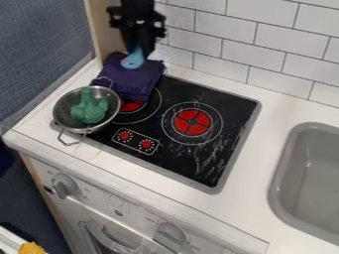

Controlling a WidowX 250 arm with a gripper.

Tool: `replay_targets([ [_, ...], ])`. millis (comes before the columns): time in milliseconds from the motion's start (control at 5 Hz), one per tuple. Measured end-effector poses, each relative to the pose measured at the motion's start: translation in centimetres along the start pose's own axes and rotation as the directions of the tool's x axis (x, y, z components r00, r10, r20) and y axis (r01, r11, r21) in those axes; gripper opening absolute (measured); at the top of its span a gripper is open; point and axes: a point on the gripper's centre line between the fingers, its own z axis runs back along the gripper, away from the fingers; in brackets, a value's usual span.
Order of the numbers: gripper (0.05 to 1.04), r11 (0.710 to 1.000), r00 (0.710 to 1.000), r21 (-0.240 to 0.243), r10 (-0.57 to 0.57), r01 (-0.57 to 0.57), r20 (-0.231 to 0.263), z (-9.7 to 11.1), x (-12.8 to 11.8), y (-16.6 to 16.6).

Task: Move the fork on the purple napkin

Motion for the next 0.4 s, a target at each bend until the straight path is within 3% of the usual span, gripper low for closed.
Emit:
replay_targets([
  [200, 0.348, 0.999, 1.0, 0.028, -0.015, 0.015, -0.009, 0.56, 0.13, 0.88],
  [400, 0.416, 0.999, 1.0, 0.028, -0.015, 0.015, -0.026, -0.08, -0.03, 1.04],
])
